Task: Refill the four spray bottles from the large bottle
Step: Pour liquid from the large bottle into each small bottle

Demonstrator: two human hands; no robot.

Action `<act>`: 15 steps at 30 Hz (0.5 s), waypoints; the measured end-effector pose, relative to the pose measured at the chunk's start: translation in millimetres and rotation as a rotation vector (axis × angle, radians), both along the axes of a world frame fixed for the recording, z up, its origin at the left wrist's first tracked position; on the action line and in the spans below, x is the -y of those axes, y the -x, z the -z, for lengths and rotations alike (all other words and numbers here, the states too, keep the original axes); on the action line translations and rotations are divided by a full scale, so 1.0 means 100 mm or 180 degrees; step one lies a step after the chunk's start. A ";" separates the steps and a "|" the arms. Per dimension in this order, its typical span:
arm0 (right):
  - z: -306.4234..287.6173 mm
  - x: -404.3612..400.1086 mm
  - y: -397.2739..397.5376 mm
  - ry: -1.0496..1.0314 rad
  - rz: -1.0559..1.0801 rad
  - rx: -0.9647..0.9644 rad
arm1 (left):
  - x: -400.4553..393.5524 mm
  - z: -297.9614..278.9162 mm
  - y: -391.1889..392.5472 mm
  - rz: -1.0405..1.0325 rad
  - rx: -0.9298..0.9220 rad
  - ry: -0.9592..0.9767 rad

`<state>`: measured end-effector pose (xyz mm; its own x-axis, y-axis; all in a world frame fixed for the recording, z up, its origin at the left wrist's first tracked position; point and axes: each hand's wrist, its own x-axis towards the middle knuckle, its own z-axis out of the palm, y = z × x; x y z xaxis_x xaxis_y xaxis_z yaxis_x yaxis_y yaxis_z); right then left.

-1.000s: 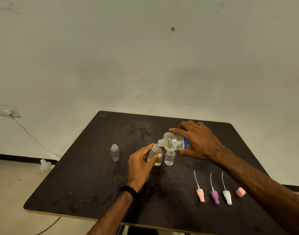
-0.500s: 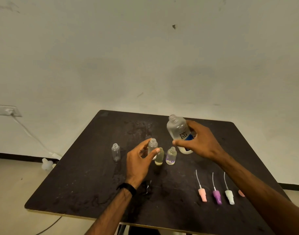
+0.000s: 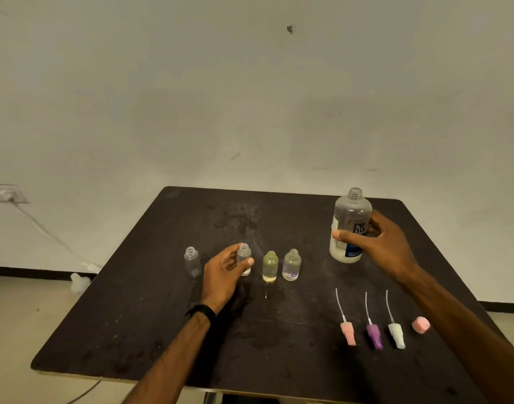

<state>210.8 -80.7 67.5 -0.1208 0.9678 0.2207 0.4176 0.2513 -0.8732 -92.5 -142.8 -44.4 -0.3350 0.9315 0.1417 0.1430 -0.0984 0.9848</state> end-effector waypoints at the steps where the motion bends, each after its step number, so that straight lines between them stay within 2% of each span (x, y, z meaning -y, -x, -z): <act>1: 0.01 0.00 -0.01 0.0005 0.0018 0.0002 | -0.02 0.00 0.00 0.0032 0.0002 0.0012; 15: 0.10 -0.03 -0.06 0.0064 0.0031 0.0044 | -0.05 0.18 0.05 0.0151 -0.0010 0.0251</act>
